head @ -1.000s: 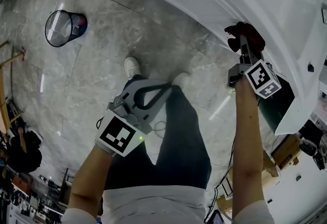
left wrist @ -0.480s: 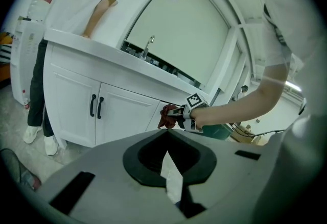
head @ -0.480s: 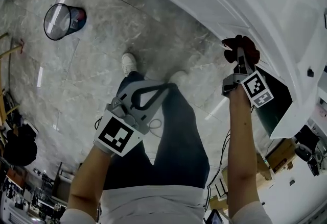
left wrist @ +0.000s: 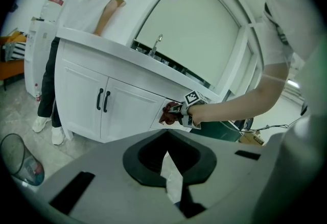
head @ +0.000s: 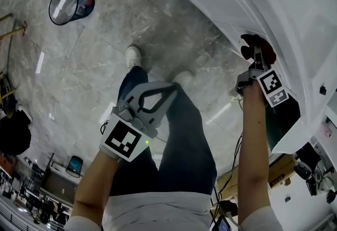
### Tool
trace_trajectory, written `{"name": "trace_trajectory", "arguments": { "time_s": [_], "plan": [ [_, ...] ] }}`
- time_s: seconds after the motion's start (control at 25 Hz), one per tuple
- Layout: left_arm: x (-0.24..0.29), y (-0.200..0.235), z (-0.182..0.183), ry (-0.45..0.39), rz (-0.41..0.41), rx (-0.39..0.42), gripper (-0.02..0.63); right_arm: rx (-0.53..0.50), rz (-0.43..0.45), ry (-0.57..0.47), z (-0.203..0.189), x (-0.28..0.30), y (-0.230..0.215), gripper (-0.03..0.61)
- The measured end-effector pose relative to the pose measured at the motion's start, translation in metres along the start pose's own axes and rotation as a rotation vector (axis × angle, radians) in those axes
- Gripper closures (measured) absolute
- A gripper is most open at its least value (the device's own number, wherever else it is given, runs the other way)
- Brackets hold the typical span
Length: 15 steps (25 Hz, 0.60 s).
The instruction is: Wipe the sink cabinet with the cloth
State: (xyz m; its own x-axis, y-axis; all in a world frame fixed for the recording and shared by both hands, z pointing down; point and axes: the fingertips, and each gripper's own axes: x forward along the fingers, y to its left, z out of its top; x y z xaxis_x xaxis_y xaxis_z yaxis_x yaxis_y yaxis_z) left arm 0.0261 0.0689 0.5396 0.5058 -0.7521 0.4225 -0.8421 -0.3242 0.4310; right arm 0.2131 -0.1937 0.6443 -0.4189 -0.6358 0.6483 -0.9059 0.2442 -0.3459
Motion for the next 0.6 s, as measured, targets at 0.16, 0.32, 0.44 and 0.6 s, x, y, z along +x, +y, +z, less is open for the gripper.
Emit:
{"name": "trace_trajectory", "arguments": {
  "time_s": [0.16,0.32,0.44,0.6],
  "plan": [
    [0.003,-0.001,-0.007,0.001,0.036,-0.009,0.604,-0.02,0.007,0.033,-0.01,0.013,-0.008,0.469],
    [0.007,-0.003,-0.011,0.0,0.075,-0.023,0.604,-0.027,0.009,0.064,-0.026,0.029,-0.019,0.469],
    [0.012,-0.005,-0.015,-0.001,0.104,-0.04,0.604,-0.025,0.009,0.08,-0.039,0.042,-0.028,0.469],
    [0.018,-0.006,-0.021,-0.009,0.146,-0.085,0.604,-0.042,0.005,0.104,-0.056,0.058,-0.038,0.469]
  ]
}}
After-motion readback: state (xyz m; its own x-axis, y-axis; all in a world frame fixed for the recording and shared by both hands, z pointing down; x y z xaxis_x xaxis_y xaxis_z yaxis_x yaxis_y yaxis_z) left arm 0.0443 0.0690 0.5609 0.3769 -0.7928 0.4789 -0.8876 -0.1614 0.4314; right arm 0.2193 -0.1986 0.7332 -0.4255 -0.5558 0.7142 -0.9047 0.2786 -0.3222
